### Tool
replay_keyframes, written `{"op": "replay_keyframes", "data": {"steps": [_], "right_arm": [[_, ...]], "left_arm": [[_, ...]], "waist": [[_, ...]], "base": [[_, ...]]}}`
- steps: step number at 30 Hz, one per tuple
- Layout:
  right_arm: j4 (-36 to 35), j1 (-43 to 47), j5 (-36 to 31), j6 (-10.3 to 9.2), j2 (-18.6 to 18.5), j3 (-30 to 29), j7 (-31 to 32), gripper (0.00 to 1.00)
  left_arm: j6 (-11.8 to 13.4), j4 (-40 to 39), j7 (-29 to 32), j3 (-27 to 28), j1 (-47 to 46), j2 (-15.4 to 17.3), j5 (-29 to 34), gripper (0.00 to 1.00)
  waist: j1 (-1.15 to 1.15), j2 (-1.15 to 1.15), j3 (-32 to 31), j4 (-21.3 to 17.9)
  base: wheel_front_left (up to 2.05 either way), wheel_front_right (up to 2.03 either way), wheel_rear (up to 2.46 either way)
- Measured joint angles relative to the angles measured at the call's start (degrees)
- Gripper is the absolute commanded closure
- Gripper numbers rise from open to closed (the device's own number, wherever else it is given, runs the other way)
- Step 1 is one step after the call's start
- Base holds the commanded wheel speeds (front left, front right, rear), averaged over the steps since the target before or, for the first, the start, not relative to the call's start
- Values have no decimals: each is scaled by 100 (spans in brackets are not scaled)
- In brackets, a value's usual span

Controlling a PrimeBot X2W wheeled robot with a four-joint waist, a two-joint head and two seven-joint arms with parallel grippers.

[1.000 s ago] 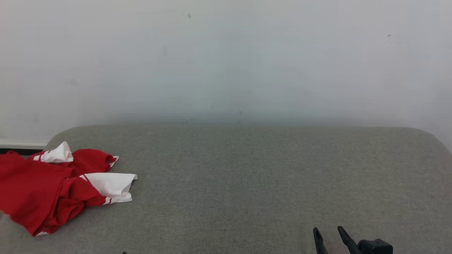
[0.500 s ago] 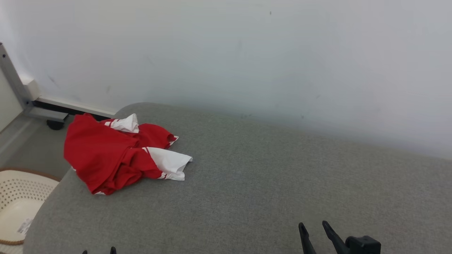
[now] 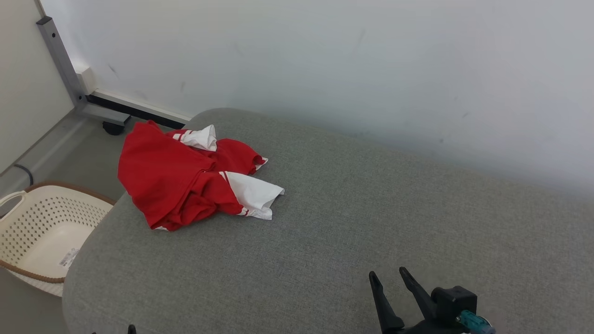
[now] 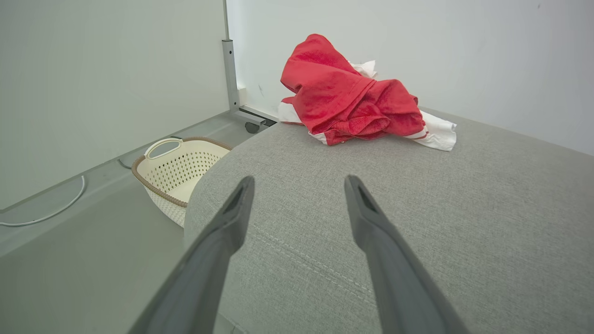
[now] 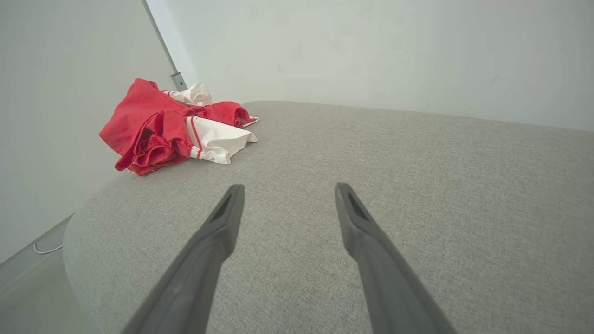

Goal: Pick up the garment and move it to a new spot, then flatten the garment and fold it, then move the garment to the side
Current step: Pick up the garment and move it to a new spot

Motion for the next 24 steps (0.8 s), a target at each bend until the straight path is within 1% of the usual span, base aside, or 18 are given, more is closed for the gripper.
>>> {"op": "replay_keyframes", "data": {"steps": [3, 6, 8, 11, 16, 17, 21, 22, 24], "right_arm": [[54, -9, 59, 0, 0, 66, -57, 0], [76, -4, 62, 0, 2, 54, -100, 0], [77, 26, 60, 0, 1, 22, -100, 0], [41, 62, -1, 0, 2, -23, -58, 0], [-135, 337, -47, 0, -15, -51, 62, 0], [-181, 402, -56, 0, -16, -11, 115, 0], [-464, 510, -149, 0, -41, 120, 344, 0], [-619, 528, -171, 0, -108, 178, 472, 0], [-775, 572, -193, 0, -198, 192, 590, 0]], "left_arm": [[12, 24, 8, 5, 40, -3, -40, 0], [-121, 172, 167, -55, -22, 0, -189, 0], [-247, 367, 377, -124, -304, 9, -268, 0], [-424, 890, 806, -285, -1095, 94, -297, 0], [-690, 2306, 1677, -490, -2336, 177, -349, 0], [-690, 2562, 1782, -467, -2543, 222, -358, 0], [-682, 3220, 1884, -350, -3240, 533, -359, 0], [-657, 3456, 1839, -271, -3529, 661, -360, 0], [-662, 3646, 1786, -209, -3765, 743, -392, 0]], "waist": [[0, 0, 10, 10], [0, 0, 3, 4], [0, 0, 14, 14], [0, 0, 45, 34], [0, 0, 23, 24], [-1, 0, 6, 5], [-1, 0, -31, -146], [-1, 0, -19, -253], [-2, 0, 27, -363]], "base": [[0, 0, 0], [0, 0, 0], [0, 0, 0], [0, 0, 0], [0, 0, 0], [0, 0, 0], [0, 0, 0], [0, 0, 0], [0, 0, 0]]}}
